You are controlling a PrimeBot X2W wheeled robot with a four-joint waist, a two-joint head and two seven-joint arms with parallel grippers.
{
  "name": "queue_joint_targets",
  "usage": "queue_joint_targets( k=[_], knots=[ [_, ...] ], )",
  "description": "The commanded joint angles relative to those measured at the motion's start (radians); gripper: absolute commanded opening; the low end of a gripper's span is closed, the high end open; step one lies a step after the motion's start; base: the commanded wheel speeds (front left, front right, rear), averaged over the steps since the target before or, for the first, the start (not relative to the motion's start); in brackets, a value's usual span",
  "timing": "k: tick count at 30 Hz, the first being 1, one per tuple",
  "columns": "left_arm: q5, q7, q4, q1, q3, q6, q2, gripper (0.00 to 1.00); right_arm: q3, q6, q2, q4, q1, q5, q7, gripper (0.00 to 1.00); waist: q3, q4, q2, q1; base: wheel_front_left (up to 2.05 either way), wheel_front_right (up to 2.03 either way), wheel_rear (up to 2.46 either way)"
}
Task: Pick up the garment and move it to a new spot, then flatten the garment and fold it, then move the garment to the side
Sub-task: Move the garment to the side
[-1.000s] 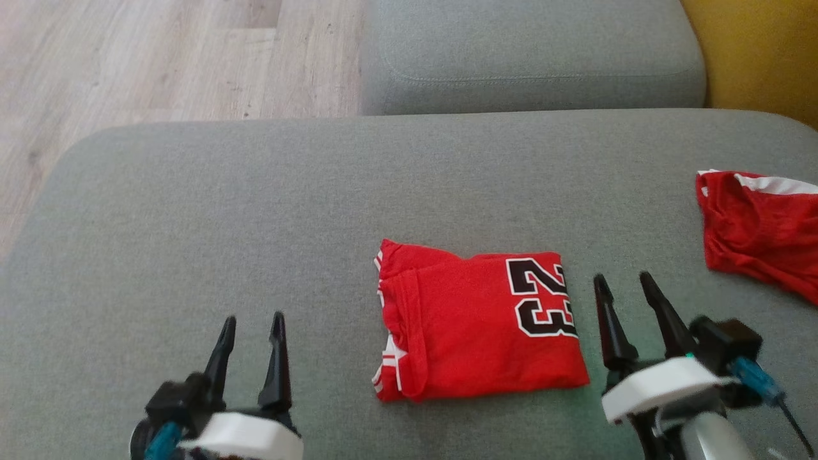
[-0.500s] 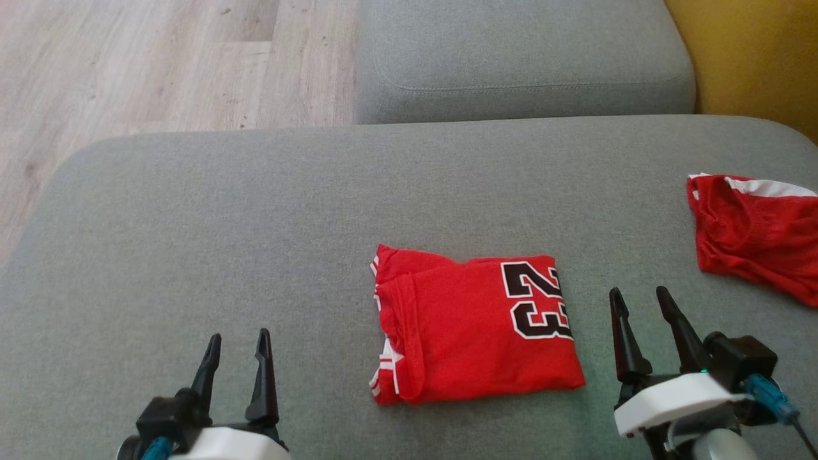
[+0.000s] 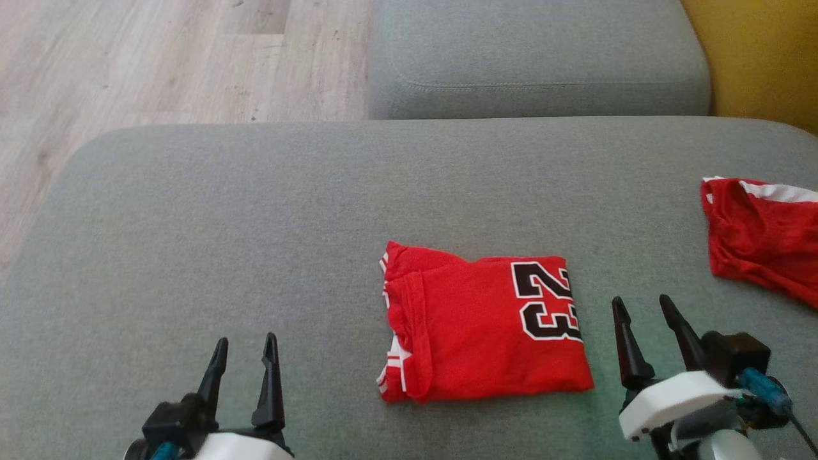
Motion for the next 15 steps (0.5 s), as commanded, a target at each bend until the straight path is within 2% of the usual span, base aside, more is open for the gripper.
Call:
queue_joint_targets(
  k=[1, 7, 15],
  knots=[
    [0.012, -0.012, -0.032, -0.04, 0.039, -0.006, 0.005, 1.0, 0.012, 0.007, -0.004, -0.024, -0.052, -0.016, 0.014, 1.0, 0.003, 0.008, 0.0, 0.0, 0.0, 0.0, 0.0],
    [0.017, -0.012, -0.031, -0.048, 0.03, -0.011, 0.0, 1.0, -0.034, 0.007, -0.004, 0.03, -0.128, -0.061, 0.131, 1.0, 0.016, 0.05, 0.0, 0.0, 0.0, 0.0, 0.0],
    [0.02, -0.012, -0.021, -0.052, 0.023, -0.014, -0.009, 1.0, -0.054, 0.007, -0.004, 0.163, -0.199, -0.071, 0.315, 1.0, 0.046, 0.127, 0.0, 0.0, 0.0, 0.0, 0.0]
  ],
)
